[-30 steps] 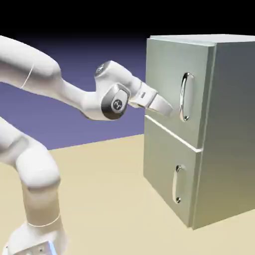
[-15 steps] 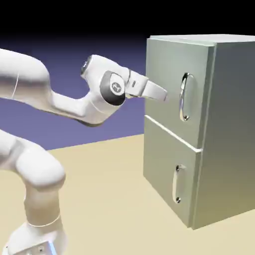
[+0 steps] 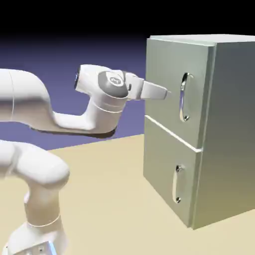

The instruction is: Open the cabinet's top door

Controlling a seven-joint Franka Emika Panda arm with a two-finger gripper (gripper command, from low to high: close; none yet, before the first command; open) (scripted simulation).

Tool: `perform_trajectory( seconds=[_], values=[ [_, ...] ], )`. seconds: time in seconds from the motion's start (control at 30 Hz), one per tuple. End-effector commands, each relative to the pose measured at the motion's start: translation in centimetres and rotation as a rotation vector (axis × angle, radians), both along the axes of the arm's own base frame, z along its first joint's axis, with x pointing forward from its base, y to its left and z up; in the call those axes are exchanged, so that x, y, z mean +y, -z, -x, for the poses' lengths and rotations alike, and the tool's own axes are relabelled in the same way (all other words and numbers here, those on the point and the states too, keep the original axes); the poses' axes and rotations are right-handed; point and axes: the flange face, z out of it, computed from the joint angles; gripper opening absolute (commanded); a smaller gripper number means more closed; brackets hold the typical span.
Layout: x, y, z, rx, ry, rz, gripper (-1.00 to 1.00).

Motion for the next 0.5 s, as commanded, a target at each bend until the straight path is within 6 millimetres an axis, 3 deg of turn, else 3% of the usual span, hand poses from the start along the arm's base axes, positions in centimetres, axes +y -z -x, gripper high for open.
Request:
perform_trajectory(
  seconds=[0.0,0.47],
  values=[
    [-0.3,0.1,0.0,-0.014,0.000,-0.005,1.00],
    [-4.8,3.4,-0.8,-0.204,-0.017,-0.093,1.00]
  ],
)
